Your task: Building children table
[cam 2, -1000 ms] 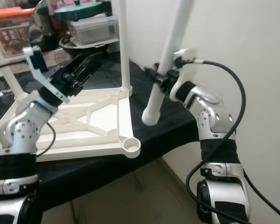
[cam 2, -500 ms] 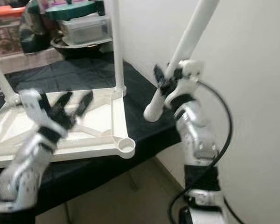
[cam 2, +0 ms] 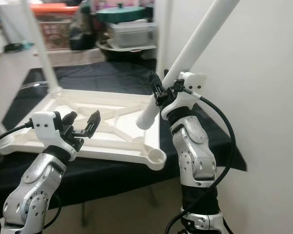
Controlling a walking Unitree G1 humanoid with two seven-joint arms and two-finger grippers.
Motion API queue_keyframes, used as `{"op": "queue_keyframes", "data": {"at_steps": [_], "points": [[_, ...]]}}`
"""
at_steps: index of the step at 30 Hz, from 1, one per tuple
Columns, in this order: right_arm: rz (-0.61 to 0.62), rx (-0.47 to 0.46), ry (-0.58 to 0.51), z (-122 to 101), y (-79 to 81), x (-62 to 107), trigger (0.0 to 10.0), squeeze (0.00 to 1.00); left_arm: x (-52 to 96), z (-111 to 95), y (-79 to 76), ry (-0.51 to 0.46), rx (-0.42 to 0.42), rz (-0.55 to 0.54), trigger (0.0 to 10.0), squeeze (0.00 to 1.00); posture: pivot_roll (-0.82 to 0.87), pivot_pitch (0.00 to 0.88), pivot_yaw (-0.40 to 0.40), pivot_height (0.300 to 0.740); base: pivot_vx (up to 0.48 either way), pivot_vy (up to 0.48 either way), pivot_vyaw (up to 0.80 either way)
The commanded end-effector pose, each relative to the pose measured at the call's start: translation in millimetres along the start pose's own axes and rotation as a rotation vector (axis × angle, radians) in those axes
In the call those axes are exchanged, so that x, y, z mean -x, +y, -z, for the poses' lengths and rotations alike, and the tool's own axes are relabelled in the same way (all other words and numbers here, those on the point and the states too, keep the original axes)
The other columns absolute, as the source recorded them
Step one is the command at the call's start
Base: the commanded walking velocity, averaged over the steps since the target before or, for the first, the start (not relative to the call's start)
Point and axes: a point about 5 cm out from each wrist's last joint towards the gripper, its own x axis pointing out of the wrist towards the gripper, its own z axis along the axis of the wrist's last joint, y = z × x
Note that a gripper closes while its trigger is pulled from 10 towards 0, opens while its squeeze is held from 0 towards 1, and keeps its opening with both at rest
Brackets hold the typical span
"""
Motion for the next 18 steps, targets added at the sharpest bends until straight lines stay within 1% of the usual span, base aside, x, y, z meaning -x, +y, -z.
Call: {"op": "queue_keyframes", "data": {"at_steps": [1,3,7,10,14,16,18], "points": [[-0.010,0.003,0.007,1.7,4.5,2.0,10.0,0.00,2.7,0.1,-1.2,-0.002,-0.018,-0.013,10.0,0.00,0.01,0.000,-0.013,0.740,0.000,0.000,0.80],[-0.019,-0.013,0.024,6.1,6.8,2.4,10.0,0.00,3.7,1.0,0.2,-0.002,-0.030,-0.029,10.0,0.00,0.01,0.000,-0.015,0.740,0.000,0.000,0.80],[-0.019,-0.013,0.028,7.1,7.3,2.5,10.0,0.00,3.9,1.5,1.6,-0.001,-0.036,-0.040,10.0,0.00,0.01,0.000,-0.017,0.740,0.000,0.000,0.80],[-0.022,-0.016,0.045,11.3,9.2,3.2,10.0,0.00,3.8,4.7,5.8,0.018,-0.066,-0.073,10.0,0.00,0.01,0.000,-0.018,0.740,0.000,-0.336,0.80],[-0.023,-0.018,0.056,13.8,10.1,3.6,10.0,0.00,3.5,6.6,6.8,0.028,-0.073,-0.080,10.0,0.00,0.01,0.000,-0.017,0.740,0.000,-0.466,0.80],[-0.018,-0.043,0.069,17.7,11.4,4.3,10.0,0.00,3.4,10.4,6.8,0.045,-0.080,-0.087,10.0,0.00,0.01,0.000,-0.016,0.740,0.000,-0.480,0.00],[-0.016,-0.050,0.070,18.5,11.2,4.4,10.0,0.00,3.2,11.7,6.0,0.053,-0.090,-0.083,10.0,0.00,0.01,0.000,-0.016,0.740,0.000,-0.480,0.00]]}}
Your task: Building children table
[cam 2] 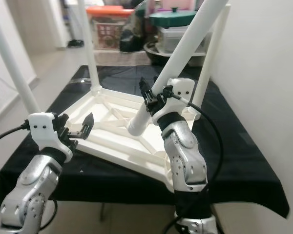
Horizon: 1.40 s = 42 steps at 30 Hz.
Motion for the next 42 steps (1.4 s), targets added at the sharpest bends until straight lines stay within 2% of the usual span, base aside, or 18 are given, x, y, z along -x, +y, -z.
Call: {"op": "queue_keyframes", "data": {"at_steps": [1,20,25,28,33,34,35,37,40,42], "points": [[0.005,-0.012,0.001,-0.4,0.9,-1.4,10.0,0.00,0.4,3.7,2.5,0.019,-0.019,-0.013,10.0,0.00,0.01,0.000,-0.016,0.740,0.000,-0.480,0.00],[-0.013,-0.031,-0.002,-1.9,-12.3,-3.0,10.0,0.00,0.5,6.1,6.3,0.024,-0.040,-0.034,10.0,0.00,0.01,0.000,-0.016,0.740,0.000,0.000,0.00],[-0.027,-0.045,0.011,0.1,-13.0,-0.1,10.0,0.00,5.0,9.8,6.8,0.039,-0.055,-0.029,10.0,0.00,0.02,0.000,-0.012,0.740,0.000,0.000,-0.48],[-0.054,-0.042,0.024,0.6,-15.5,0.8,10.0,0.00,14.0,19.9,7.6,0.090,-0.086,0.022,10.0,0.00,0.02,0.000,-0.011,0.740,0.000,0.000,-0.43],[-0.074,-0.041,0.043,0.8,-20.2,0.5,10.0,0.00,19.3,25.7,6.5,0.116,-0.102,0.056,10.0,0.00,0.02,0.000,-0.014,0.740,0.000,0.000,0.00],[-0.114,-0.073,0.064,1.1,-23.7,0.9,10.0,0.00,22.5,29.1,5.6,0.130,-0.114,0.071,10.0,0.00,0.02,0.004,-0.014,0.740,0.000,0.000,0.00],[-0.225,-0.122,0.094,-2.1,-29.1,3.4,10.0,0.00,27.6,33.6,4.8,0.149,-0.124,0.084,10.0,0.00,0.03,0.010,-0.014,0.740,0.000,0.000,0.00],[-0.225,-0.122,0.094,-2.1,-29.1,3.4,10.0,0.00,27.6,33.6,4.8,0.149,-0.124,0.084,10.0,0.00,0.03,0.010,-0.014,0.740,0.000,0.000,0.00],[-0.359,-0.164,0.118,-11.3,-38.6,8.9,10.0,0.00,33.0,36.8,2.9,0.162,-0.096,0.113,10.0,0.00,0.03,0.018,-0.015,0.740,0.000,0.000,0.00],[-0.496,-0.190,0.139,-22.0,-43.4,15.4,10.0,0.00,41.3,37.2,-3.0,0.172,-0.066,0.209,10.0,0.00,0.03,0.029,-0.015,0.740,0.000,0.000,0.00]]}}
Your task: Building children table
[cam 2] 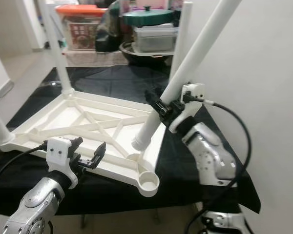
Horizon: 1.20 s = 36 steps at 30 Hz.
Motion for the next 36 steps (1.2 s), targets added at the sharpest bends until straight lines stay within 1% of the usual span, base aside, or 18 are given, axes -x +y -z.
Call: {"op": "queue_keyframes", "data": {"at_steps": [1,4,5,6,8,11,14,16,17,19,20,21,23,25,29,32,34,36], "points": [[-0.153,-0.028,-0.003,-12.6,3.8,3.6,10.0,0.00,7.7,1.1,-9.0,0.007,0.007,0.118,10.0,0.00,0.03,0.039,-0.014,0.740,0.000,0.000,0.00],[-0.263,-0.029,0.058,-15.8,2.7,11.2,10.0,0.00,19.9,5.1,-19.4,0.034,0.028,0.250,10.0,0.00,0.04,0.046,-0.016,0.740,0.000,0.000,0.00],[-0.302,-0.023,0.088,-14.0,4.0,12.3,10.0,0.00,23.7,6.3,-23.8,0.046,0.054,0.294,10.0,0.00,0.04,0.051,-0.015,0.740,0.000,0.000,0.00],[-0.302,-0.023,0.088,-14.0,4.0,12.3,10.0,0.00,23.7,6.3,-23.8,0.046,0.054,0.294,10.0,0.00,0.04,0.051,-0.015,0.740,0.000,0.000,0.00],[-0.353,-0.021,0.126,-11.5,5.7,13.7,10.0,0.00,28.3,7.7,-29.0,0.061,0.086,0.349,10.0,0.00,0.04,0.051,-0.015,0.740,0.000,0.000,0.00],[-0.360,-0.026,0.128,-12.0,5.3,14.1,10.0,0.00,28.6,7.9,-29.1,0.060,0.085,0.349,10.0,0.00,0.04,0.051,-0.015,0.740,0.000,0.000,0.00],[-0.432,-0.048,0.173,-7.6,7.3,17.1,10.0,0.00,33.4,10.5,-31.9,0.080,0.103,0.388,10.0,0.00,0.05,0.055,-0.017,0.740,0.000,0.000,0.00],[-0.500,-0.024,0.237,6.6,11.3,15.1,10.0,0.00,44.7,19.4,-36.4,0.133,0.045,0.461,10.0,0.00,0.05,0.048,-0.020,0.740,0.000,0.000,0.00],[-0.500,-0.024,0.237,6.6,11.3,15.1,10.0,0.00,44.7,19.4,-36.4,0.133,0.045,0.461,10.0,0.00,0.05,0.048,-0.020,0.740,0.000,0.000,0.00],[-0.532,-0.017,0.246,10.3,12.9,12.2,10.0,0.00,51.0,26.8,-34.8,0.171,-0.031,0.472,10.0,0.00,0.05,0.046,-0.017,0.740,0.000,0.000,0.00],[-0.532,-0.017,0.246,10.3,12.9,12.2,10.0,0.00,51.0,26.8,-34.8,0.171,-0.031,0.472,10.0,0.00,0.05,0.046,-0.017,0.740,0.000,0.000,0.00],[-0.529,-0.013,0.247,10.2,11.7,10.9,10.0,0.00,51.4,28.5,-32.2,0.170,-0.062,0.448,10.0,0.00,0.05,0.042,-0.024,0.740,0.000,0.000,0.00],[-0.510,0.001,0.221,7.9,10.0,6.3,10.0,0.00,50.3,28.0,-29.4,0.149,-0.060,0.405,10.0,0.00,0.05,0.039,-0.024,0.740,0.000,0.000,0.00],[-0.430,0.034,0.159,1.8,7.0,-4.1,10.0,0.00,46.2,27.4,-29.7,0.128,-0.078,0.365,10.0,0.00,0.05,0.030,-0.023,0.740,0.000,0.000,0.00],[-0.372,0.059,0.111,-3.7,5.3,-11.7,10.0,0.00,43.1,27.8,-31.0,0.117,-0.081,0.347,10.0,0.00,0.05,0.027,-0.020,0.740,0.000,0.000,0.00],[-0.442,0.042,0.105,-5.8,12.4,-10.0,10.0,0.00,42.4,29.0,-34.3,0.112,-0.074,0.359,10.0,0.00,0.04,0.022,-0.021,0.740,0.000,0.000,0.00],[-0.515,0.043,0.162,0.0,18.4,-2.2,10.0,0.00,43.9,31.5,-37.4,0.122,-0.068,0.381,10.0,0.00,0.04,0.020,-0.021,0.740,0.000,0.000,0.00],[-0.529,0.044,0.177,1.8,19.5,-0.4,10.0,0.00,44.4,32.3,-38.2,0.124,-0.068,0.386,10.0,0.00,0.04,0.020,-0.021,0.740,0.000,0.000,0.00]]}}
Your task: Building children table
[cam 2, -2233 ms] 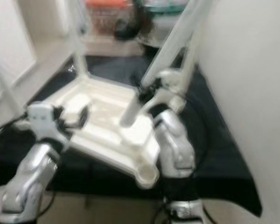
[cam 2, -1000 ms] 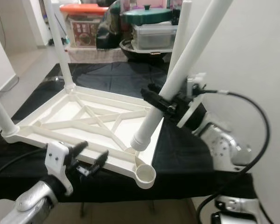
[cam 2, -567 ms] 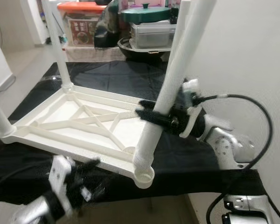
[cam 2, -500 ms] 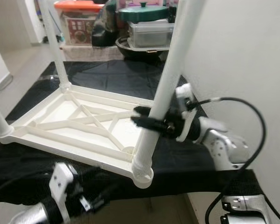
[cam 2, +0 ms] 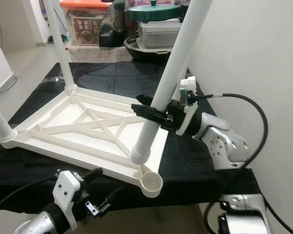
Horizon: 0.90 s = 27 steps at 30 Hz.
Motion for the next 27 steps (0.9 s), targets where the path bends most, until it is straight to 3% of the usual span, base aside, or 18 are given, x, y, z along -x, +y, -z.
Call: {"op": "queue_keyframes", "data": {"at_steps": [1,14,16,19,21,24,27], "points": [[-0.025,-0.009,0.018,1.1,3.7,-2.1,10.0,0.00,1.0,6.7,-0.9,0.028,-0.002,0.012,10.0,0.00,0.05,0.017,-0.024,0.740,0.000,0.000,0.00],[-0.028,-0.005,0.101,11.1,7.4,2.0,10.0,0.00,5.0,14.4,-6.9,0.074,0.025,0.073,10.0,0.00,0.04,0.031,-0.024,0.740,0.000,0.000,0.00],[0.110,0.049,0.054,4.5,-8.0,-1.2,10.0,0.00,3.2,12.0,-4.8,0.048,0.020,0.038,10.0,0.00,0.04,0.033,-0.024,0.740,0.000,0.000,0.00],[0.176,0.074,0.029,0.9,-15.1,-2.4,10.0,0.00,2.4,10.9,-3.7,0.037,0.020,0.023,10.0,0.00,0.04,0.034,-0.025,0.740,0.000,0.000,0.00],[0.336,0.083,-0.051,-9.5,-32.0,-2.2,10.0,0.00,1.3,9.9,-2.6,0.030,0.015,0.011,10.0,0.00,0.05,0.035,-0.026,0.740,0.000,0.000,0.00],[0.424,0.060,-0.110,-15.1,-41.1,-0.7,10.0,0.00,0.6,10.0,-2.3,0.031,0.014,0.010,10.0,0.00,0.04,0.035,-0.027,0.740,0.000,0.000,0.00],[0.397,0.056,-0.101,-12.6,-38.5,-1.4,10.0,0.00,0.2,9.8,-2.2,0.028,0.015,0.008,10.0,0.00,0.04,0.037,-0.024,0.740,0.000,0.000,0.00]]}}
